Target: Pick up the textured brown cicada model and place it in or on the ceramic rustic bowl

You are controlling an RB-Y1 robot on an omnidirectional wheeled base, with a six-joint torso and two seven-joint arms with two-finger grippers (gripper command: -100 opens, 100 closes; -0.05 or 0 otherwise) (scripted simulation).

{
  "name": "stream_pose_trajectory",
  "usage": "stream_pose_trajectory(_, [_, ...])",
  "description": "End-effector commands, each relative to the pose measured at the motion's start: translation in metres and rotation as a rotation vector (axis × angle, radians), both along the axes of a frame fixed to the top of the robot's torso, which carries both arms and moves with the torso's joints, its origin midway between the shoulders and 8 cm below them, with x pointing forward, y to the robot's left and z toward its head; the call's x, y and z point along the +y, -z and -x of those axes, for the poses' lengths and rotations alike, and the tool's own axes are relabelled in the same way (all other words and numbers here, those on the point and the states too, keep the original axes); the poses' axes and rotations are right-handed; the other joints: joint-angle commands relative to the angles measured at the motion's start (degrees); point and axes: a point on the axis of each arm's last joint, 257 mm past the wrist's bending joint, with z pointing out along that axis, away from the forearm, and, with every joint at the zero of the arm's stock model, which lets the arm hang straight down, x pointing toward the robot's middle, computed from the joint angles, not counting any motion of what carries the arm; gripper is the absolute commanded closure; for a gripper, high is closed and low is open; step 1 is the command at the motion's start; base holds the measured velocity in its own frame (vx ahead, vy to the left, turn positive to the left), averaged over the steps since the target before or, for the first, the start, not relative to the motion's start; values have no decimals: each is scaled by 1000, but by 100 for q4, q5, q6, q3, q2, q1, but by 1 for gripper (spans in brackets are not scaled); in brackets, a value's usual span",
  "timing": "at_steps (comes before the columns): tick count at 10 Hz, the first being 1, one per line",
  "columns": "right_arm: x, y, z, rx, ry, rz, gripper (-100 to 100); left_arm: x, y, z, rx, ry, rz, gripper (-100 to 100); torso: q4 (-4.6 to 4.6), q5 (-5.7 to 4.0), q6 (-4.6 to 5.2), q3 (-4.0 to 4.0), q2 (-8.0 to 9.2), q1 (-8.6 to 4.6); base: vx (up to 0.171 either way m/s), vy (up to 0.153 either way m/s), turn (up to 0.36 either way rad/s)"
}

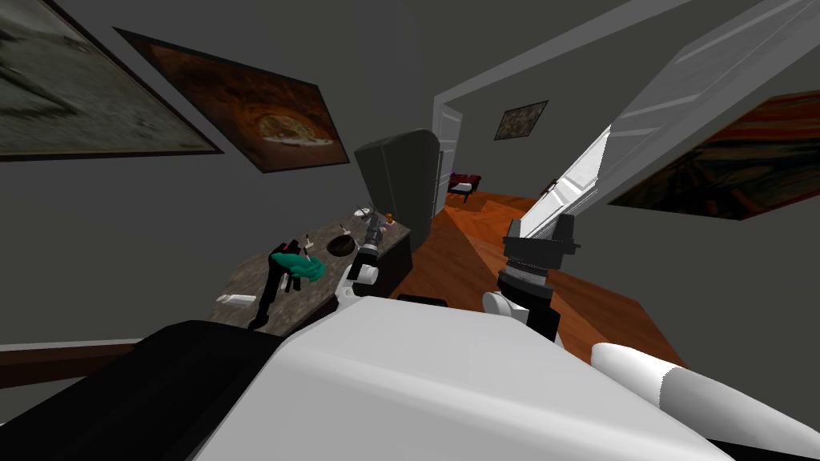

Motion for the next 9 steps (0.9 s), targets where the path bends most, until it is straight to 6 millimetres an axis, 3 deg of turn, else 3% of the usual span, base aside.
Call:
stream_pose_trajectory(1, [0,0,0,0,0,0,0,0,6,-14,35,0,-18,-100,0,0,0,0,0,0,-63,11,-18])
stream_pose_trajectory(9, [0,0,0,0,0,0,0,4,48,-69,226,-6,-79,-100,1,1,-1,2,3,5,-65,19,-16])
